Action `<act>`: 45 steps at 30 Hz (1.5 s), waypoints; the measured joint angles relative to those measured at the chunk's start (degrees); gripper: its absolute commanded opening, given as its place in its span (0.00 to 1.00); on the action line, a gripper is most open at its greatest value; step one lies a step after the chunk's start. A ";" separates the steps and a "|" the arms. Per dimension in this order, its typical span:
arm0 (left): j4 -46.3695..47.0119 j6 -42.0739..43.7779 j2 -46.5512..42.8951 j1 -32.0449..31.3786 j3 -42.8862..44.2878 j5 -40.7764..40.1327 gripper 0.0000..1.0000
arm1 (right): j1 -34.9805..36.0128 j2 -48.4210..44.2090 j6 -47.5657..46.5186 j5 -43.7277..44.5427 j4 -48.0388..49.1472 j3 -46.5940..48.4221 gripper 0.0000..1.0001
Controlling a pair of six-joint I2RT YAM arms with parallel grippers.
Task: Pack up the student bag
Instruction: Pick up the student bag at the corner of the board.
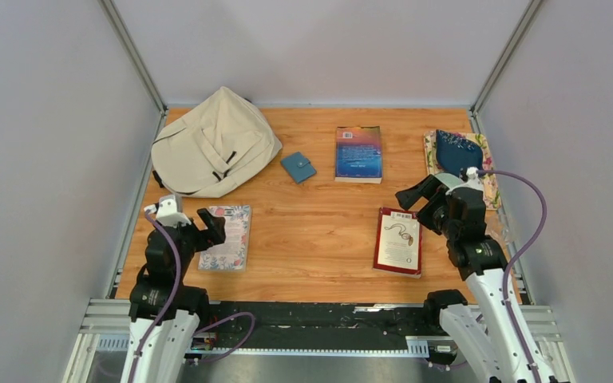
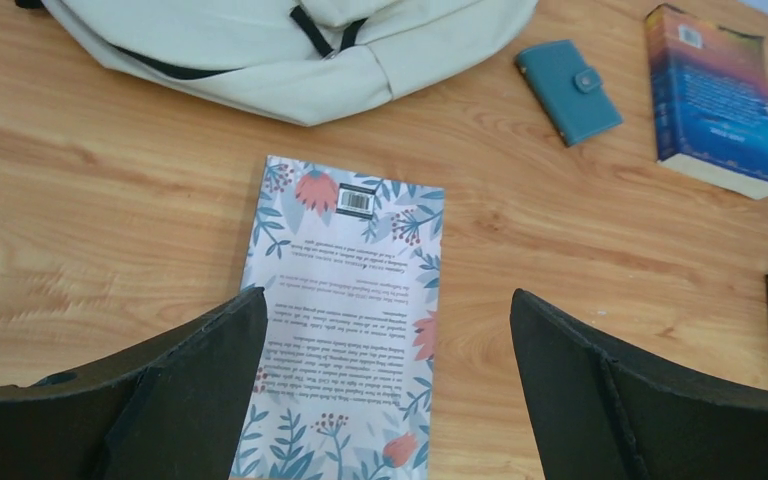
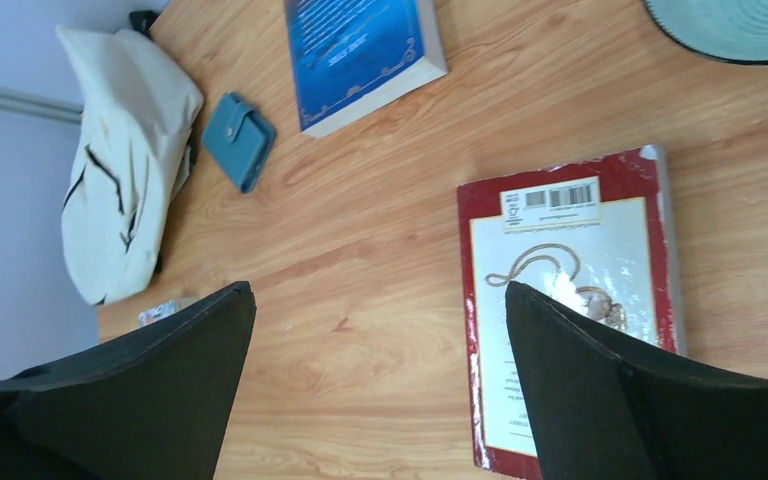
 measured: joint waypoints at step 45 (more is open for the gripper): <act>-23.65 -8.37 13.77 0.00 6.60 -6.38 0.99 | 28.65 84.43 6.91 -19.82 14.71 59.49 0.98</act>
